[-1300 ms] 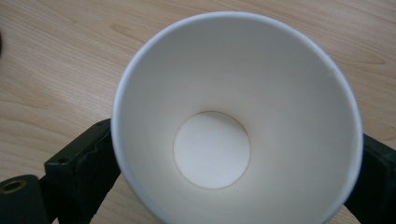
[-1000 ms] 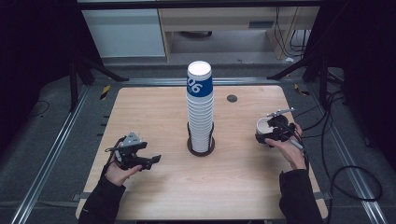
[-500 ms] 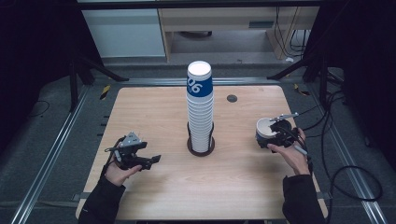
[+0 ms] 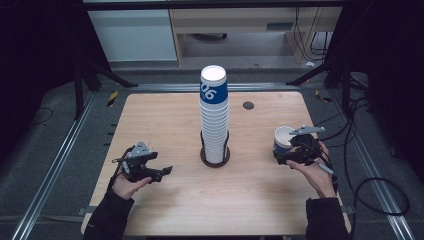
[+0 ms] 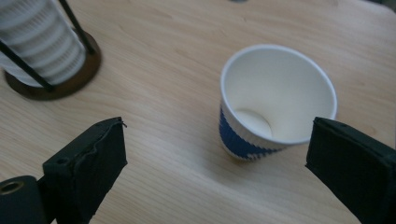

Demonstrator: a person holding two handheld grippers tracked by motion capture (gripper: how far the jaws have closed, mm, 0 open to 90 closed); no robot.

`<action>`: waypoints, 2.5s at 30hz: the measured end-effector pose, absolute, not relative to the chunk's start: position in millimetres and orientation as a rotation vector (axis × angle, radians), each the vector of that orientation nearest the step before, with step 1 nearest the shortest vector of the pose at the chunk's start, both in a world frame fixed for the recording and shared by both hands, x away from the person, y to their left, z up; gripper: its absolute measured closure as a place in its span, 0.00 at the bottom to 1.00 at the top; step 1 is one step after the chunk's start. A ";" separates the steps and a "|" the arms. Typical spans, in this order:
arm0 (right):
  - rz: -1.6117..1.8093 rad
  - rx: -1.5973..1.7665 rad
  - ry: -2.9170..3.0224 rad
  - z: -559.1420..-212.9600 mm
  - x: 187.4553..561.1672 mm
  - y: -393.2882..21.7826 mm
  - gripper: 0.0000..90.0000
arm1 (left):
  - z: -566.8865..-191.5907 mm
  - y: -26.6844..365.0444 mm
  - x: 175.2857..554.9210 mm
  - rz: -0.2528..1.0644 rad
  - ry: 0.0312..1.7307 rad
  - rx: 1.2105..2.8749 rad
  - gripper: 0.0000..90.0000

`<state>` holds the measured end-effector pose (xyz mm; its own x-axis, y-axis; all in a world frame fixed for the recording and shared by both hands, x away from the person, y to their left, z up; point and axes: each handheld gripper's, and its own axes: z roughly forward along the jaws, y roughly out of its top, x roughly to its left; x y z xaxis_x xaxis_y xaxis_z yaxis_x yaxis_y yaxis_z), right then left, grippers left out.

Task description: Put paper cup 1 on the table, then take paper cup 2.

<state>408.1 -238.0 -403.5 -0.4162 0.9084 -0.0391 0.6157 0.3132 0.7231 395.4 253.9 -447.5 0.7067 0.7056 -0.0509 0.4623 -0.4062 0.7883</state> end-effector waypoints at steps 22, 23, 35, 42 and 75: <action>1.423 0.977 1.991 -326.9 394.3 -180.9 0.07 | -448.8 249.3 394.7 0.360 0.870 2.095 0.18; 1.441 0.970 1.989 -323.6 394.1 -178.8 0.07 | -448.7 249.4 394.7 0.360 0.870 2.095 0.18; 1.619 0.843 1.948 -288.8 400.9 -146.4 0.07 | -450.0 247.1 395.4 0.364 0.873 2.105 0.18; 1.640 0.795 1.950 -271.7 407.5 -122.3 0.07 | -449.6 247.9 395.3 0.360 0.873 2.099 0.18; 1.619 0.817 1.968 -271.8 458.8 -62.6 0.14 | -451.1 247.1 395.9 0.349 0.870 2.105 0.18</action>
